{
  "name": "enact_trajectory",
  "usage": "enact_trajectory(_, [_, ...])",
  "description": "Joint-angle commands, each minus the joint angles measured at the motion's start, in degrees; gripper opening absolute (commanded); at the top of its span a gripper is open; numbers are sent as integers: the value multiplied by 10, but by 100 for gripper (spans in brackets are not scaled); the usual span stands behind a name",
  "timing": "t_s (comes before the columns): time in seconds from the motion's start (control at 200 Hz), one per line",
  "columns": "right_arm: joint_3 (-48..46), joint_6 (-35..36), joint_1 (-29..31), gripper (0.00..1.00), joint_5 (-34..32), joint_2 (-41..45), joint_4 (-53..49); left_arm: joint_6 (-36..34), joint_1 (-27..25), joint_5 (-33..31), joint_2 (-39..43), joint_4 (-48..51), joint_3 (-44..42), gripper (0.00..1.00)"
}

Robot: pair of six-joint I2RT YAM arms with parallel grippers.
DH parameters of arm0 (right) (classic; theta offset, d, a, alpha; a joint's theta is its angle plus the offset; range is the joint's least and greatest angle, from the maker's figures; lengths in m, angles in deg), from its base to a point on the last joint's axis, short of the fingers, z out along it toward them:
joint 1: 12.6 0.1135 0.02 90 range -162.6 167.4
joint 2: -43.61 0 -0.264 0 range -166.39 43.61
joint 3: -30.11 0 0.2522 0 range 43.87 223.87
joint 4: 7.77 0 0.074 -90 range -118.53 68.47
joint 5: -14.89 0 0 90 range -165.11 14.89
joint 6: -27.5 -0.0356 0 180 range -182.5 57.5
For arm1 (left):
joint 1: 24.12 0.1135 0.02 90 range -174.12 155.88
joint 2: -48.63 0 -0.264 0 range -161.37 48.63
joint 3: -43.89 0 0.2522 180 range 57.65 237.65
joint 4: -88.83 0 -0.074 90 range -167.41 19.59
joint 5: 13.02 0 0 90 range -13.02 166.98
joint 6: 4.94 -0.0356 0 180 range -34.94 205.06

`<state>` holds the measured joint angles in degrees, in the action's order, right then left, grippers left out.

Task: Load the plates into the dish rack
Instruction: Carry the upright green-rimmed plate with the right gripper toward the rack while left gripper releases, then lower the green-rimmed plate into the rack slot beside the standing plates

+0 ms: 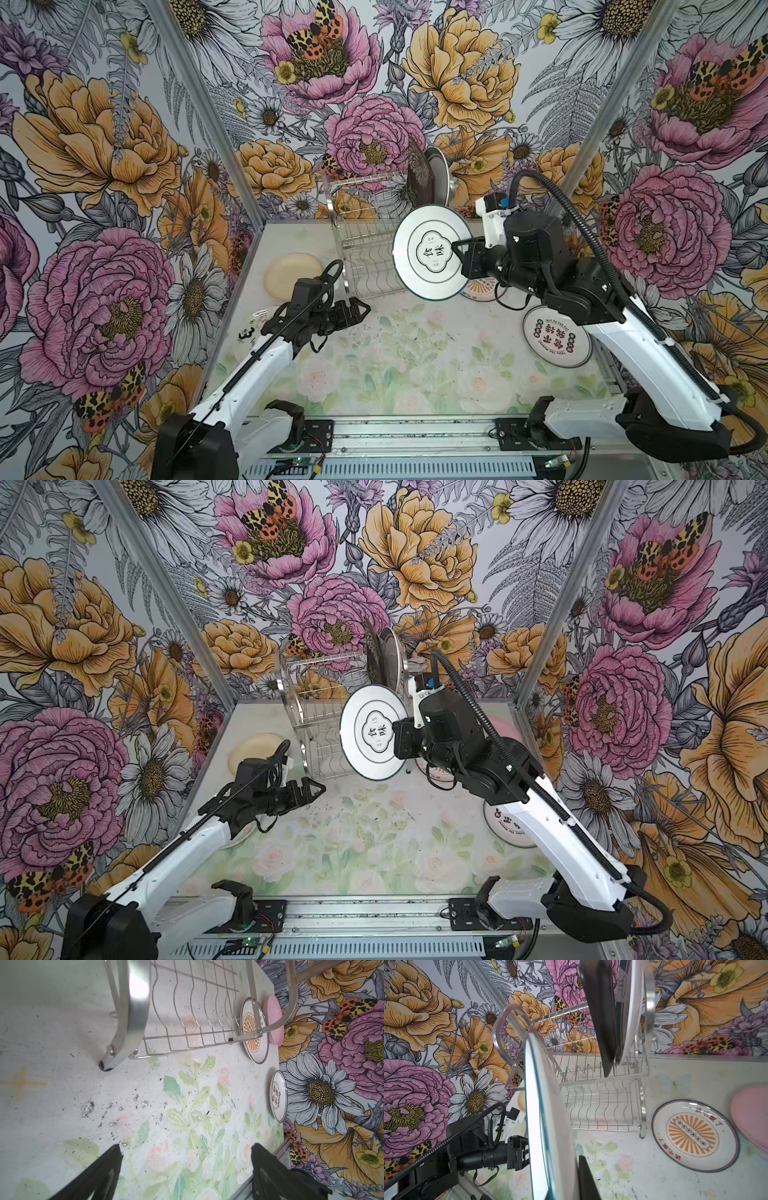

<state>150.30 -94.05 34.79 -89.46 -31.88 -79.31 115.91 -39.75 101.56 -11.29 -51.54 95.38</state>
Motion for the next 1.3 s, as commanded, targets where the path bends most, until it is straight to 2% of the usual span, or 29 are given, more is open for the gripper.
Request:
enact_trajectory(0.0, [87, 38, 15, 0, -116, -45, -4, -13, -5, -21, 15, 9, 13, 98])
enact_trajectory(0.33, [388, 197, 33, 0, -282, -263, 5, -10, -16, -39, 15, 12, 17, 98])
enact_trajectory(0.44, [455, 242, 32, 0, -316, -326, 38, -9, -24, -44, 11, 12, 18, 98])
enact_trajectory(0.605, [466, 292, 28, 0, -349, -376, 109, -6, -37, -49, 8, 9, 18, 98])
enact_trajectory(0.846, [466, 315, 8, 0, -371, -426, 164, 3, -49, -48, 8, 3, 15, 99])
enact_trajectory(1.296, [462, 305, -16, 0, -366, -465, 184, 9, -52, -50, 12, -8, 6, 99])
